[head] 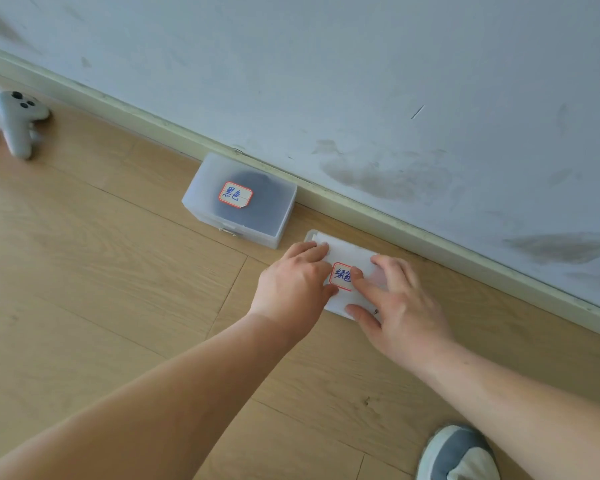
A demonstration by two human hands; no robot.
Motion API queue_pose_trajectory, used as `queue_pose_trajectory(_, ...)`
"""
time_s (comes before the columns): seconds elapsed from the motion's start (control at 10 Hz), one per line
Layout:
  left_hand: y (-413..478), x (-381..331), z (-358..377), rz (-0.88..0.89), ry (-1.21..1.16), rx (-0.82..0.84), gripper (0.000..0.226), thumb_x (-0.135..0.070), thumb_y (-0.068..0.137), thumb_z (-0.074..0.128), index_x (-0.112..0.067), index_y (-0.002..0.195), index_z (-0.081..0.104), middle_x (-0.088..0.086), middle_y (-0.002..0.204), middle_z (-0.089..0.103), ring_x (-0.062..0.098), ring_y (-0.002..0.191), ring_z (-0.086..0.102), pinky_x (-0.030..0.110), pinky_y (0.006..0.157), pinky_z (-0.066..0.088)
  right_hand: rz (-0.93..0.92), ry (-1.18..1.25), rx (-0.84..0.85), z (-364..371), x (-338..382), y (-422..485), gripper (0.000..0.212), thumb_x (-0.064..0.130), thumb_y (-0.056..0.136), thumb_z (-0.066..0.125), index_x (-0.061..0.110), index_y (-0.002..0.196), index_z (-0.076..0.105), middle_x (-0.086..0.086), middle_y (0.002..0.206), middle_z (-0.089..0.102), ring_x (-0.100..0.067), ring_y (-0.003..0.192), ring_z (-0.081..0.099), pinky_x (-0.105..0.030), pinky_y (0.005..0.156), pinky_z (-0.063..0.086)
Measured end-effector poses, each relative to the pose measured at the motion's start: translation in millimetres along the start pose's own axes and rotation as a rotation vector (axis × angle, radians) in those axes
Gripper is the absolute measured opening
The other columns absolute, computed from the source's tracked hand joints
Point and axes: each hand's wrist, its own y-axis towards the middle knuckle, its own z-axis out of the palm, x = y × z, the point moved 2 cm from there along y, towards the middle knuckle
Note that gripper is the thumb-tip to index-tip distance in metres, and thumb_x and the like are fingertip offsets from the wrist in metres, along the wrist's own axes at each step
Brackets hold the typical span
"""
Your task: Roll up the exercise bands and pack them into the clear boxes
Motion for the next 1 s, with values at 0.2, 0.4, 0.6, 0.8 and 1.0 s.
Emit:
queue_pose_trajectory(0.2, -6.8, -3.0, 1.4, 0.093, 0.105, -0.071, 0.02, -0.03, 0.076, 0.088, -0.022, 0.09, 0.076, -0.007, 0.125, 0.071, 0.017, 0.113, 0.066, 0.031, 0.052, 0.059, 0.09, 0.099, 0.028, 1.9, 0.5, 0.0, 0.058, 0.05, 0.089, 0.07, 0.039, 0.144, 0.054, 0.003, 0.153, 0.039, -0.02, 0.143, 0.035, -0.045, 0.096, 0.053)
queue_pose_trajectory(0.4, 22.7, 7.3, -6.7, 0.046, 0.107, -0.02, 0.01, -0.031, 0.091, 0.075, -0.022, 0.096, 0.075, -0.008, 0.144, 0.061, 0.016, 0.135, 0.054, 0.035, 0.072, 0.061, 0.117, 0.105, 0.065, -4.9, 6.4, 29.6, 0.061, 0.053, 0.096, 0.059, 0.038, 0.153, 0.043, 0.002, 0.161, 0.026, -0.021, 0.15, 0.02, -0.042, 0.111, 0.043)
queue_pose_trajectory(0.6, 46.2, 5.3, -13.5, 0.009, 0.2, 0.148, 0.027, -0.032, 0.105, 0.054, -0.023, 0.128, 0.064, -0.01, 0.167, 0.029, 0.009, 0.155, 0.022, 0.035, 0.095, 0.052, 0.137, 0.018, 0.165, -18.6, 10.4, 57.7, 0.065, 0.058, 0.097, 0.054, 0.041, 0.156, 0.033, 0.004, 0.163, 0.016, -0.02, 0.153, 0.012, -0.036, 0.116, 0.033)
queue_pose_trajectory(0.8, 45.5, 8.4, -19.2, 0.009, 0.107, 0.203, 0.032, -0.031, 0.103, 0.058, -0.025, 0.134, 0.062, -0.011, 0.168, 0.026, 0.008, 0.156, 0.018, 0.035, 0.107, 0.047, 0.114, -0.004, 0.114, -21.5, 14.0, 55.6, 0.065, 0.058, 0.093, 0.06, 0.038, 0.153, 0.042, 0.001, 0.159, 0.029, -0.022, 0.149, 0.024, -0.038, 0.114, 0.034)
queue_pose_trajectory(1.0, 40.0, 10.5, -46.0, -0.077, -0.21, 0.106, 0.035, -0.023, 0.101, 0.06, -0.023, 0.135, 0.066, -0.006, 0.152, 0.054, 0.016, 0.138, 0.05, 0.031, 0.107, 0.044, 0.265, 0.289, 0.012, -34.8, 18.5, 66.2, 0.046, 0.053, 0.093, 0.065, 0.031, 0.133, 0.065, 0.006, 0.137, 0.055, -0.019, 0.131, 0.05, -0.04, 0.102, 0.049)
